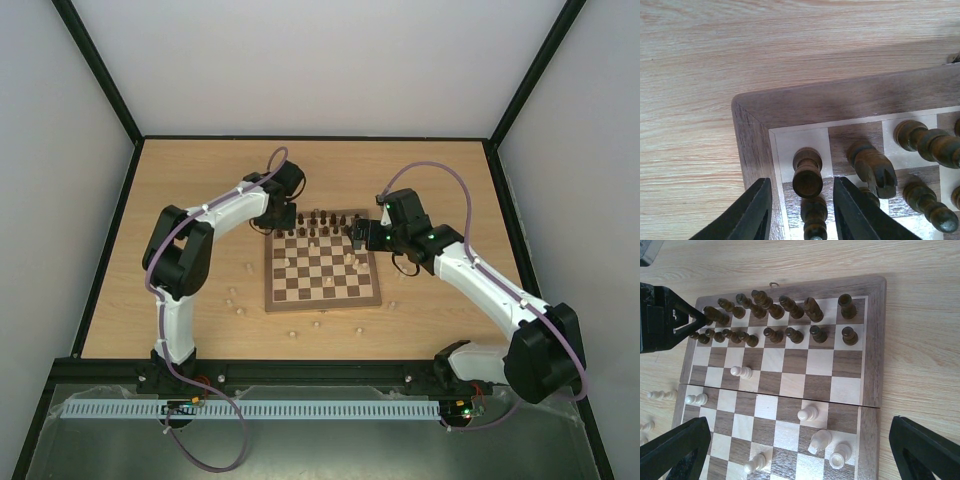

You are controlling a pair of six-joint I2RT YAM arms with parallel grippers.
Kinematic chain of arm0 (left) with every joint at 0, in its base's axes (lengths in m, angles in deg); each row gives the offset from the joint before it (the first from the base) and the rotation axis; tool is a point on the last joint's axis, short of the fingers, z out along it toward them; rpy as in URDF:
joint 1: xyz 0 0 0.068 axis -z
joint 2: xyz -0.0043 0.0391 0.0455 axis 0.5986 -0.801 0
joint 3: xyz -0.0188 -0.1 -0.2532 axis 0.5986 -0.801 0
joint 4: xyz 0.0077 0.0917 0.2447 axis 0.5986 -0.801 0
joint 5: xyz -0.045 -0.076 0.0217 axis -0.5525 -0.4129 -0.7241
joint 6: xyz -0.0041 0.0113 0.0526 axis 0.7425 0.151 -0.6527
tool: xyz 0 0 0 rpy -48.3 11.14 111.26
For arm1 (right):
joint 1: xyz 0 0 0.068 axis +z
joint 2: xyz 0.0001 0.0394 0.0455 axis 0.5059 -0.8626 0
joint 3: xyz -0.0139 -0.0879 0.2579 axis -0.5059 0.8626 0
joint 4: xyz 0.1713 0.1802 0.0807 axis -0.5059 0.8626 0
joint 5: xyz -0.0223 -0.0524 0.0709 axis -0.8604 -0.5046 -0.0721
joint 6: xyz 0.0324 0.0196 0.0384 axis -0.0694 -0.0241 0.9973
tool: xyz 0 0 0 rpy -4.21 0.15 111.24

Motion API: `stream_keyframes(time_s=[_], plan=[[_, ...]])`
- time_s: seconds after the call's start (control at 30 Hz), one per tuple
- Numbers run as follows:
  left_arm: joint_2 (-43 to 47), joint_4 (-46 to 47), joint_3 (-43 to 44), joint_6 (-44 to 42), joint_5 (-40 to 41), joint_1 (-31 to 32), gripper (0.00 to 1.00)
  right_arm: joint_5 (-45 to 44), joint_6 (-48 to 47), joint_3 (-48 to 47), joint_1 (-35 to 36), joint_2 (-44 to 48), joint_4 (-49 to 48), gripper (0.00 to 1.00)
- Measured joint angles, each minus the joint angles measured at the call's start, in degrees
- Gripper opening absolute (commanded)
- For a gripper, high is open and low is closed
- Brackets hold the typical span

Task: Set up the chess pieces on the board
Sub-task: Place the chess piece on the chessboard.

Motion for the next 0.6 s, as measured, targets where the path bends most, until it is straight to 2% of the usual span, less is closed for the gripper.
stream_keyframes(time_s=[0.3, 0.43, 0.53, 0.6], plan=[[2.4, -1.1, 1.2, 0.0, 0.0, 1.9, 0.57, -0.2, 0.0, 0.0, 0.2, -0.8, 0.0, 0.99], [8.4, -0.7, 0.8, -0.1, -0.2, 2.9, 0.7, -0.7, 0.0, 0.0, 0.2, -1.9, 0.0, 0.99], [16.8, 1.6, -3.3, -0.1, -0.8, 3.6, 0.8, -1.4, 0.0, 0.0, 0.2, -3.2, -0.1, 1.0], [22.7, 3.4, -7.4, -0.3, -1.7, 4.0, 0.87, -1.9, 0.0, -0.1, 0.2, -4.4, -0.1, 0.97]])
